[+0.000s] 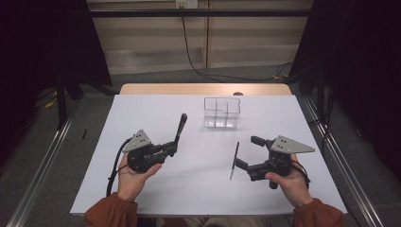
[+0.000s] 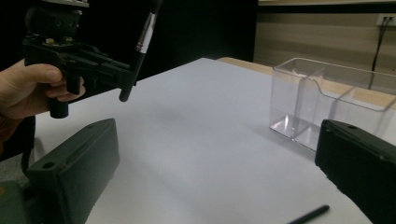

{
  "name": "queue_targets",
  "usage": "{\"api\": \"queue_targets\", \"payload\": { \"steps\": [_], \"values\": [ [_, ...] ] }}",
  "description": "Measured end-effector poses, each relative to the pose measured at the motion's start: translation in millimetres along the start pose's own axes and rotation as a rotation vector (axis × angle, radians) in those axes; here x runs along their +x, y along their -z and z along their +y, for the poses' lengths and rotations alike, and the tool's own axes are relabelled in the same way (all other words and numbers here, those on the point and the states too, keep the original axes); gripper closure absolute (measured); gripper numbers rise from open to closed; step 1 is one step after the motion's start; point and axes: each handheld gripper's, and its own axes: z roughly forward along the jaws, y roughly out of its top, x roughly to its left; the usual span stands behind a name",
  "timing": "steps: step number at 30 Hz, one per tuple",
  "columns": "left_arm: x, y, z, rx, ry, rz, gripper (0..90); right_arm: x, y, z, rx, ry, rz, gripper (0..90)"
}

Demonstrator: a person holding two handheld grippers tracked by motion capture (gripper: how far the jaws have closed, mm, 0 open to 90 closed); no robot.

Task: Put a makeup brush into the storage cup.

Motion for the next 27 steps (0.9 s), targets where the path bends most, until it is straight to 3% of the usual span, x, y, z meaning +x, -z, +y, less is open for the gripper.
{"api": "queue_targets", "payload": {
  "steps": [13,27],
  "values": [
    [-7.2,-3.4,0.2,-0.003,-0.007,-0.020,79.8,13.4,-32.5,20.8,-0.001,0.015,0.110,0.0],
    [-19.6,-13.7,1.5,-0.008,-0.016,-0.042,79.8,24.0,-68.2,34.2,0.023,0.003,0.176,0.0]
  ]
}}
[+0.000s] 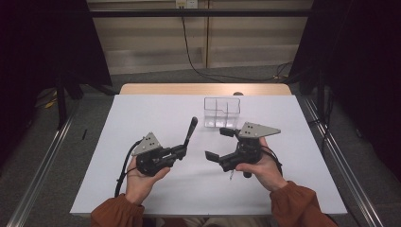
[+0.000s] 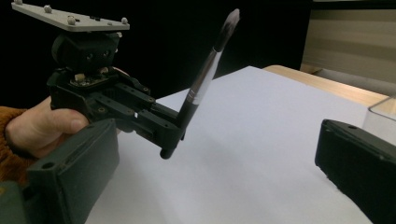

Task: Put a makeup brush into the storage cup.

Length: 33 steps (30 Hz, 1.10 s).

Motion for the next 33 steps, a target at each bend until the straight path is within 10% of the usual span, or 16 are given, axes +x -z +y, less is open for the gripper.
{"api": "queue_targets", "payload": {
  "steps": [20,33],
  "values": [
    [-15.5,-19.2,2.8,-0.007,-0.009,-0.030,79.8,-1.9,-28.9,5.0,0.004,-0.013,0.030,7.4],
    [-17.7,-25.7,-0.4,0.012,-0.020,-0.044,79.8,-8.8,-31.4,-1.1,0.004,-0.027,0.043,42.0]
  ]
}}
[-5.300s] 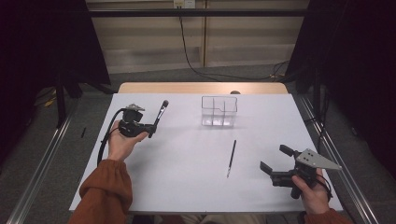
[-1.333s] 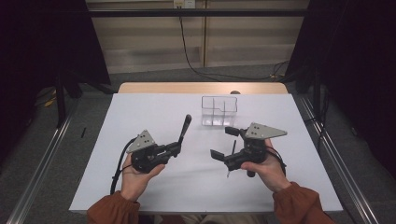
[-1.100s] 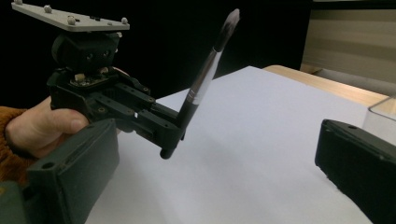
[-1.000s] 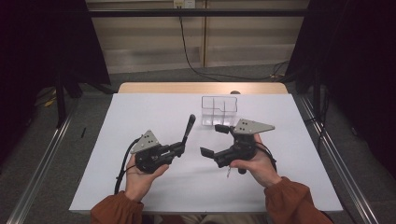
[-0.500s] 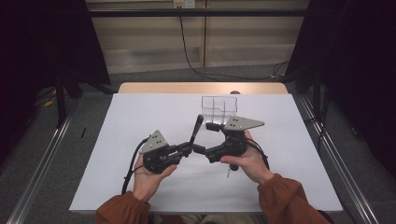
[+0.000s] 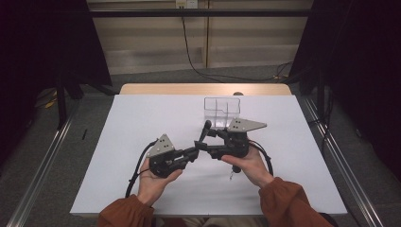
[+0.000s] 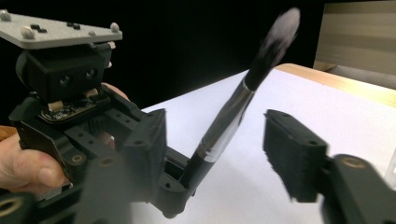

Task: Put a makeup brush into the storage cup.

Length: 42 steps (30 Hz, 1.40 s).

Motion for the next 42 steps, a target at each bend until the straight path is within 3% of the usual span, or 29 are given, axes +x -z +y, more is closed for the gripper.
{"api": "queue_targets", "payload": {
  "steps": [6,11,29,42],
  "values": [
    [-0.5,-2.6,-3.0,0.015,-0.004,-0.002,79.8,-1.0,-1.1,-2.0,0.006,-0.011,0.028,61.5],
    [-0.9,-4.3,-4.7,0.019,-0.008,-0.004,79.8,-3.3,-0.7,-2.9,0.007,-0.018,0.029,72.2],
    [-1.2,-7.2,-8.7,0.023,-0.016,-0.012,77.9,0.4,-3.1,-3.4,0.020,-0.029,0.091,79.6],
    [-1.7,-7.5,-8.2,0.019,0.001,-0.010,63.3,1.2,-2.7,-2.6,0.019,-0.026,0.104,79.6]
  ]
}}
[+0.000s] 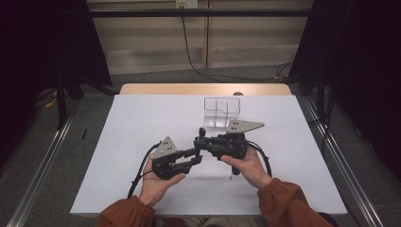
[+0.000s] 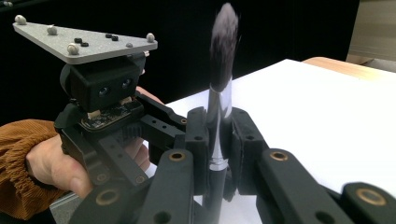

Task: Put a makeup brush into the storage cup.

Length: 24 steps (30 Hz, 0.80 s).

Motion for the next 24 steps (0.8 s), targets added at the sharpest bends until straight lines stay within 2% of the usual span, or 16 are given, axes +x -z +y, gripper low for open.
{"api": "queue_targets", "payload": {
  "steps": [7,11,17,24],
  "values": [
    [-0.5,1.0,0.8,-0.005,-0.007,0.015,50.9,-1.8,3.8,1.8,-0.012,-0.010,-0.001,79.7],
    [1.2,2.8,1.3,-0.012,-0.002,0.032,40.3,-2.0,5.9,2.8,-0.020,-0.006,-0.003,79.6],
    [3.0,4.9,1.5,-0.016,0.002,0.047,33.8,-2.8,7.8,3.0,-0.025,-0.003,-0.007,79.6],
    [5.1,7.6,2.7,-0.010,0.015,0.081,19.6,-3.8,11.9,4.3,-0.028,0.002,-0.019,79.7]
  ]
}}
